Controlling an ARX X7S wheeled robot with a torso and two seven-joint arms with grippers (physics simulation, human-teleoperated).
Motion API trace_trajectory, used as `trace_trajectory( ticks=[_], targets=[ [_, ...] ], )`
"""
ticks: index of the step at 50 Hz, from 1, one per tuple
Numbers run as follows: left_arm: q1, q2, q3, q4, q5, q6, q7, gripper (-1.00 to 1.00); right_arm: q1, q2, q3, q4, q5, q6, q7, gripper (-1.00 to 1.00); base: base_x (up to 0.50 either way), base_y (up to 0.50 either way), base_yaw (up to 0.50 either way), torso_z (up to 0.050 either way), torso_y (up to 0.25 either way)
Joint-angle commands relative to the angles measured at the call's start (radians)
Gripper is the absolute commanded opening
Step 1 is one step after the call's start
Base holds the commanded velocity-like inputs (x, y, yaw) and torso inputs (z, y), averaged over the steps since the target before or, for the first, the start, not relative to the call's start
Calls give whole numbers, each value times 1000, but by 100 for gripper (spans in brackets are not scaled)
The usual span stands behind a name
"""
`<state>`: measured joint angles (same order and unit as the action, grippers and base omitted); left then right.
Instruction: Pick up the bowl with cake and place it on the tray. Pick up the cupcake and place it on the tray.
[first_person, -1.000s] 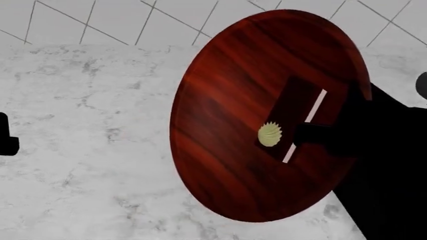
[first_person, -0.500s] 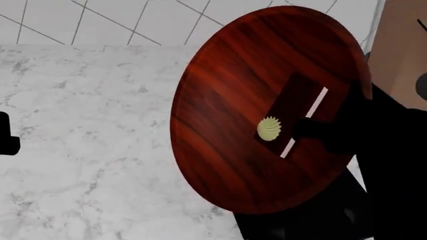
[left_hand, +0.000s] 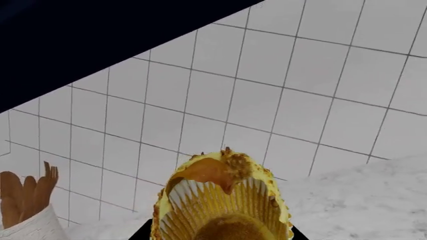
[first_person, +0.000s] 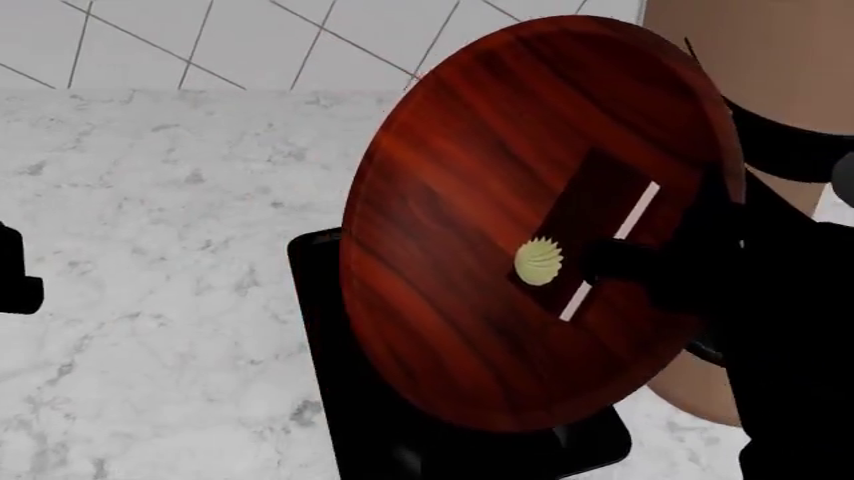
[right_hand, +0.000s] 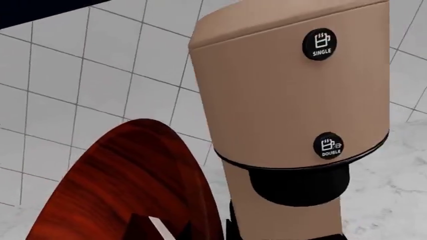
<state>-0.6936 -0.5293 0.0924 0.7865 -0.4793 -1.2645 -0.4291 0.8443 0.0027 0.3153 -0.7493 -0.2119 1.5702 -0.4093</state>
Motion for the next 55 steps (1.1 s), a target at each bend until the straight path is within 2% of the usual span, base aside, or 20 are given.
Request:
trace_trajectory(
  ticks=[1,15,26,32,44,50,55],
  targets=[
    [1,-5,-12,1,-13,3,-16,-100,5,-2,2,-20,58,0,25,-100,0,0,0,10,10],
    [0,-10,-1,-3,-12,12,-20,-100,-1,-2,7,-32,77,0,51,-100,0,0,0,0,1],
    [-11,-11,6,-8,-15,13,-20,-100,3,-1,20,-11,169,0,122,-100,0,0,0,1,2],
    [-17,-8,12,-14,-15,16,-23,-100,46,-1,94,48,467,-2,345,-100,0,0,0,0,0],
    [-10,-17,12,-13,-15,21,-26,-100,33,-1,112,319,764,-203,578,-100,0,0,0,1,2],
    [-12,-20,11,-8,-19,15,-27,-100,29,0,119,557,953,-408,710,-100,0,0,0,0,0],
    [-9,-27,15,-6,-16,19,-29,-100,41,4,95,688,1018,-522,734,-100,0,0,0,0,2]
  ],
)
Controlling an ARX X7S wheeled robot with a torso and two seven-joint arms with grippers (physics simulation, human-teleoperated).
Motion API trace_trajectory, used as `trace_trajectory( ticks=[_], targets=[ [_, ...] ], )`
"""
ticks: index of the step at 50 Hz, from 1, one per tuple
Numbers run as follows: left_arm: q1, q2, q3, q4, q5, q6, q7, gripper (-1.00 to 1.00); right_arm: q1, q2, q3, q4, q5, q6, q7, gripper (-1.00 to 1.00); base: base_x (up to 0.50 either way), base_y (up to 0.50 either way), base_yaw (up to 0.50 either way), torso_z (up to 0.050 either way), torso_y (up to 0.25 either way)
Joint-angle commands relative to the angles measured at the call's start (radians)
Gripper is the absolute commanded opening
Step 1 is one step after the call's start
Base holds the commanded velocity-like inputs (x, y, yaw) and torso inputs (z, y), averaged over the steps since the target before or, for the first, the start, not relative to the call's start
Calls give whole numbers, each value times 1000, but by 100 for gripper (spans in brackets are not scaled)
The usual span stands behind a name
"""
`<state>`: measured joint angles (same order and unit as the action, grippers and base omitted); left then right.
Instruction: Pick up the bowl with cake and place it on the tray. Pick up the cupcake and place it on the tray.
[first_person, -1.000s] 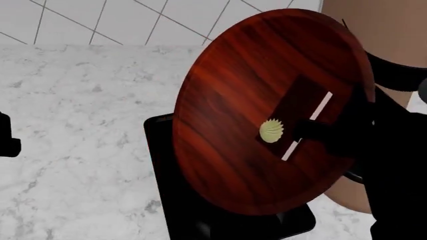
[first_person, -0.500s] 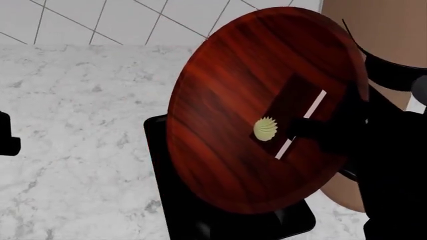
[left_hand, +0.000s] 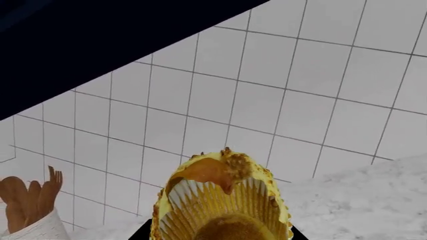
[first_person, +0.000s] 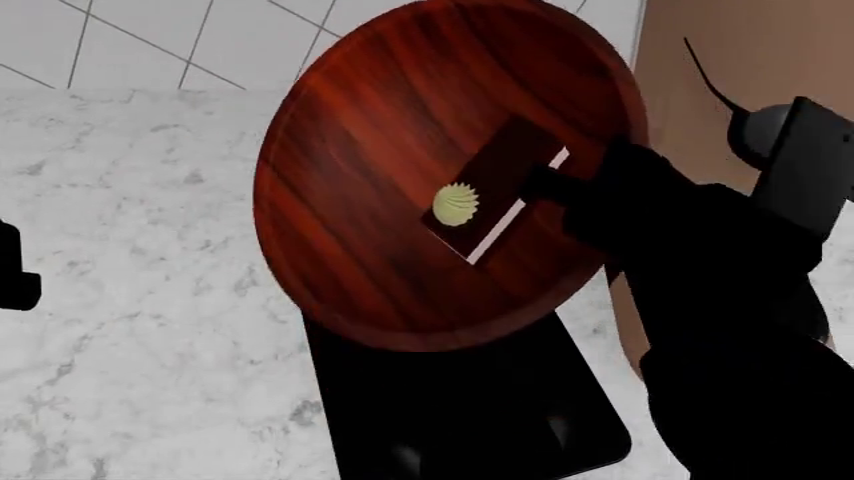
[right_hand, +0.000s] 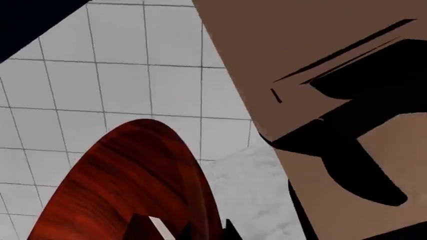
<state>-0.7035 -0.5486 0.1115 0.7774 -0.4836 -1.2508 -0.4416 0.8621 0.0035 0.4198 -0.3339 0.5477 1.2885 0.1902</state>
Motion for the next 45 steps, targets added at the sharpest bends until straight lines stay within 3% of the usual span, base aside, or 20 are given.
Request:
trace_trajectory(
  ticks=[1,14,25,45],
  targets=[
    [1,-9,-3,4,-12,6,-16,-100,25,3,-14,299,267,-262,136,-100,0,0,0,0,0],
    [6,-15,-16,20,-24,-10,-20,-100,50,28,-78,583,239,-471,118,-100,0,0,0,1,2],
    [2,-11,-20,26,-34,-21,-26,-100,112,61,-153,765,144,-555,129,-100,0,0,0,0,1],
    [13,-10,-31,38,-47,-29,-37,-100,92,75,-227,803,140,-502,139,-100,0,0,1,1,1]
  ],
)
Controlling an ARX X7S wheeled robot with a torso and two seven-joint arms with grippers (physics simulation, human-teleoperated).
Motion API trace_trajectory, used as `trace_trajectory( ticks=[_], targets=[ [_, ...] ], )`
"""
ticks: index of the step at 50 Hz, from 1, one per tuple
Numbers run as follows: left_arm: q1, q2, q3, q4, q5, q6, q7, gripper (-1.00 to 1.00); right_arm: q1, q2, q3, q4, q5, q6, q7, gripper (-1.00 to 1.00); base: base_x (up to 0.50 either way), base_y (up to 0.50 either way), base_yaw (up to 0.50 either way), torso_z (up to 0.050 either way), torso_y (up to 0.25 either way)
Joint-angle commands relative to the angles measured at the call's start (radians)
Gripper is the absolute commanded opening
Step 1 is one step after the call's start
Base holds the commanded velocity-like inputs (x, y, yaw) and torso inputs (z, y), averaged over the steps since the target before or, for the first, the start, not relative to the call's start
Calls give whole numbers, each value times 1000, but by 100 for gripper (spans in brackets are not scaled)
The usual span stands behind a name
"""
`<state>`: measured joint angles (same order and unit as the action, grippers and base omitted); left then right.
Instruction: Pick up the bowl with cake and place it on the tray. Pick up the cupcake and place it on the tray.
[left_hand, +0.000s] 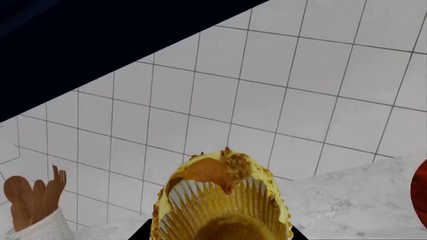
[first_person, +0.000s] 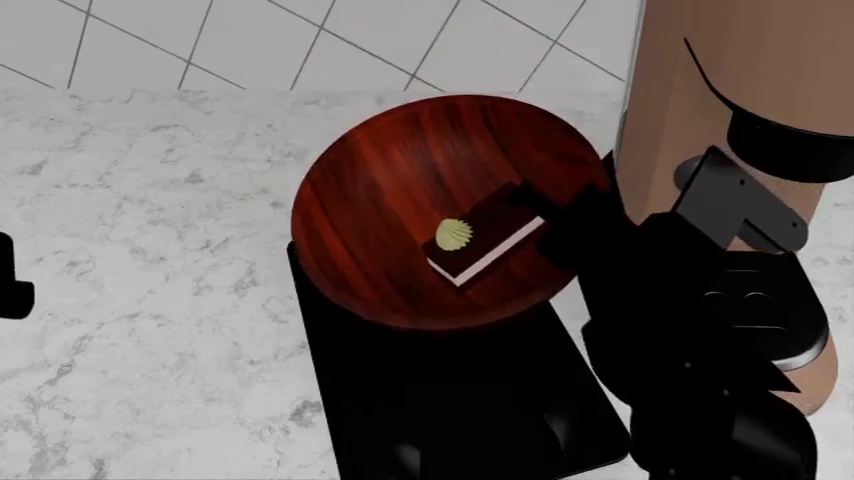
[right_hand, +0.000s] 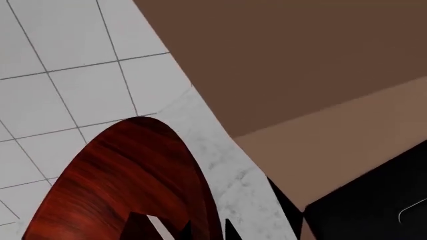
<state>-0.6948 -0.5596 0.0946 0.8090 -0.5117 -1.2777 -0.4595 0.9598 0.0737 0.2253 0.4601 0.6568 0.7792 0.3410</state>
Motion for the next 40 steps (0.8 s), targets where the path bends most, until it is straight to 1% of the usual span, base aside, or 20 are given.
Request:
trace_trajectory(
  ticks=[1,13,14,20,29,32,34,35,37,40],
  targets=[
    [6,2,-16,9,-21,-4,-20,-100,-11,6,-34,8,31,6,-13,-100,0,0,3,0,0],
    [2,4,-27,25,-37,-27,-26,-100,-31,9,-45,13,41,0,-10,-100,0,0,1,0,0],
    [2,3,-27,24,-38,-27,-26,-100,-34,10,-47,8,44,1,-11,100,0,0,0,0,0],
    [3,2,-27,22,-40,-25,-27,-100,-49,13,-40,-49,74,24,-1,100,2,0,1,0,0],
    [3,0,-27,20,-44,-21,-27,-100,-61,19,-30,-261,151,109,56,100,0,0,0,0,0],
    [0,-1,-24,15,-43,-16,-28,-100,-54,24,-14,-402,205,175,121,100,0,0,0,0,0],
    [0,-1,-20,12,-42,-11,-28,-100,-35,30,10,-516,254,241,198,100,0,0,0,0,0],
    [-1,-1,-19,11,-41,-10,-28,-100,-29,30,22,-540,275,263,222,100,0,0,0,0,0],
    [-4,1,-13,6,-39,-3,-29,-100,-15,40,41,-677,335,327,290,100,0,0,0,0,0],
    [-3,5,-7,3,-38,2,-31,-100,15,52,71,-778,404,393,368,100,0,0,0,0,0]
  ],
)
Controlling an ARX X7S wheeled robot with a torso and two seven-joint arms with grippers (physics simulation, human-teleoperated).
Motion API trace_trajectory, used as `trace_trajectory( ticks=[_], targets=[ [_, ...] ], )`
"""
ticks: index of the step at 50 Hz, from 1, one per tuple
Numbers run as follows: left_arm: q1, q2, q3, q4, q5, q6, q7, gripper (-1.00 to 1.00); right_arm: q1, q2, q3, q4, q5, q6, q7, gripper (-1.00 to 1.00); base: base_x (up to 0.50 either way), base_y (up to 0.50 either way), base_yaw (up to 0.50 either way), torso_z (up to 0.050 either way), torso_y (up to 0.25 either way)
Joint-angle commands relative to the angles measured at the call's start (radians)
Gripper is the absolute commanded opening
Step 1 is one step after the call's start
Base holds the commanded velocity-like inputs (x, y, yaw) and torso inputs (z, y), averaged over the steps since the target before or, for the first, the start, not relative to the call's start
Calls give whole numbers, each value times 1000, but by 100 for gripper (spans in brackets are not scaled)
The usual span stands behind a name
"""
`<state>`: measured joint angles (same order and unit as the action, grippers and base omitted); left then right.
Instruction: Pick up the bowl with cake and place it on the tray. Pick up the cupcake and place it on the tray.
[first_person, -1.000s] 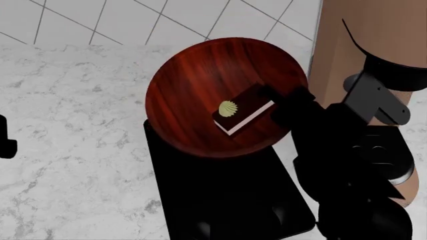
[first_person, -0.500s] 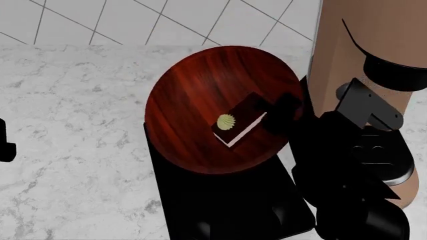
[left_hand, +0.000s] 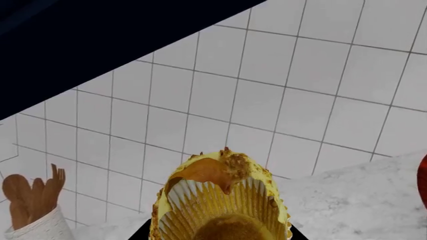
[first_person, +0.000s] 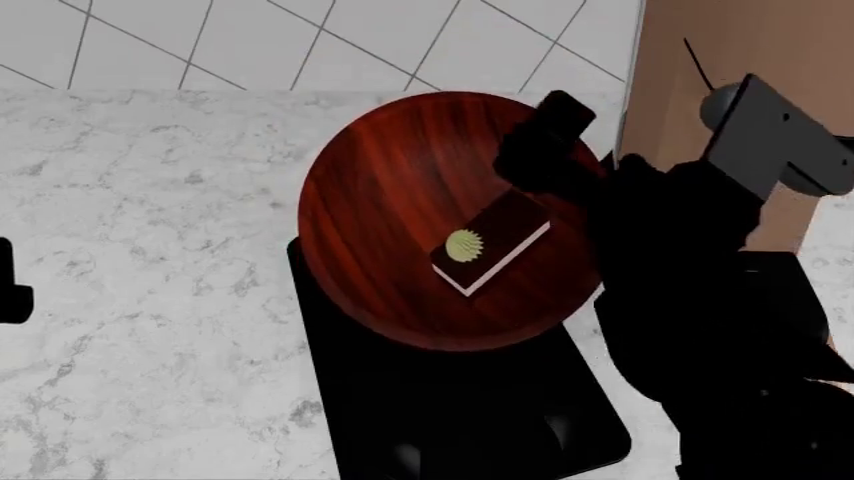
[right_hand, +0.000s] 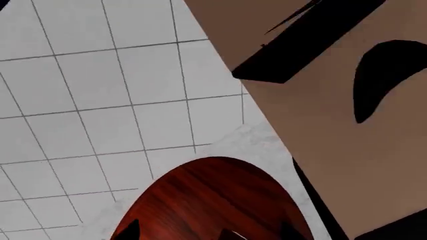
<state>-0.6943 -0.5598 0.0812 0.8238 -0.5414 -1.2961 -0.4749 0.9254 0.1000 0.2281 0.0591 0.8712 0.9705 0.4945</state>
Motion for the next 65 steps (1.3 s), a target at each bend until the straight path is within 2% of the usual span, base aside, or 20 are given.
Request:
trace_trajectory(
  ticks=[1,8,11,14,26,27,28,29,32,49,55,65],
  targets=[
    [-2,6,10,-14,-7,25,-16,-100,66,33,87,-420,228,234,252,100,0,0,0,0,0],
    [-2,10,21,-3,-16,22,-15,-100,135,82,173,-589,399,347,424,100,0,0,0,0,0],
    [-13,33,-19,87,-109,-58,15,-100,165,118,198,-640,451,374,483,100,0,0,0,0,0],
    [-26,67,-63,140,-181,-136,22,-100,166,129,197,-646,448,369,484,100,0,0,0,0,0],
    [-29,62,-65,138,-200,-135,8,-100,162,139,184,-643,456,352,490,100,0,0,0,0,0],
    [-58,124,-131,222,-350,-257,-64,-100,109,182,138,-647,306,281,426,100,0,0,0,0,0],
    [-66,147,-69,207,-500,-254,-64,-100,84,187,117,-647,259,249,396,100,0,0,0,0,0],
    [-60,137,-20,188,-517,-219,-51,-100,78,188,116,-645,254,245,392,100,0,0,0,0,0],
    [-59,114,81,138,-430,-136,-15,-100,70,195,113,-651,247,240,390,100,0,0,0,0,0],
    [-108,160,388,48,-295,21,79,-100,48,227,134,-678,273,255,422,100,0,0,0,0,0],
    [-86,187,448,59,-294,31,77,-100,37,236,147,-691,287,260,438,100,0,0,0,0,0],
    [-50,250,398,144,-449,-61,3,-100,29,258,147,-716,281,265,470,100,0,0,0,0,0]
  ],
)
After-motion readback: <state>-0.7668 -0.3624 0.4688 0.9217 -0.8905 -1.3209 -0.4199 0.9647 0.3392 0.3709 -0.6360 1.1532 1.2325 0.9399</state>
